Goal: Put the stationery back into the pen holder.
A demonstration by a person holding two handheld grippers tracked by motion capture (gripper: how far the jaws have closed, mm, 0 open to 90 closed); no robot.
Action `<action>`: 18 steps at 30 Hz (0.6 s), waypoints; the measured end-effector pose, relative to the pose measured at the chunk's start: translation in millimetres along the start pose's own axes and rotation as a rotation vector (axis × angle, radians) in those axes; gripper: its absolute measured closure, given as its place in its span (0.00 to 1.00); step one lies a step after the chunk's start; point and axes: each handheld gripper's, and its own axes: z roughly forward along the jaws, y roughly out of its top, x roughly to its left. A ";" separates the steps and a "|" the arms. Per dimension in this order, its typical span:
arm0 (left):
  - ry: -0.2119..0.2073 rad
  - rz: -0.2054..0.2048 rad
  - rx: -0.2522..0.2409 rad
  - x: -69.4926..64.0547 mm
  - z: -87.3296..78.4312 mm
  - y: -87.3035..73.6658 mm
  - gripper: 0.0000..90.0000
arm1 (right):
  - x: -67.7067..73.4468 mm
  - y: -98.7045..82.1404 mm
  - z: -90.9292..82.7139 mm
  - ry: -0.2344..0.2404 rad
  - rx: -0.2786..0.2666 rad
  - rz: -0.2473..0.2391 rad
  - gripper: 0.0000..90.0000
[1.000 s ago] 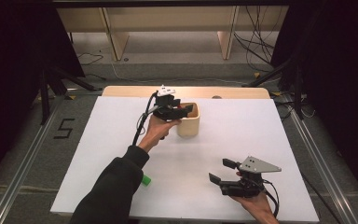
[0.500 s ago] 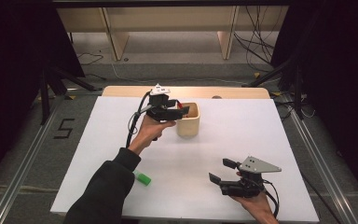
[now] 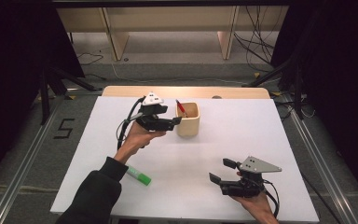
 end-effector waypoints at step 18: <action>0.071 0.056 0.080 11.2 -43.7 -54.6 0.27 | 0.6 1.1 -3.2 0.007 -0.013 -0.004 0.26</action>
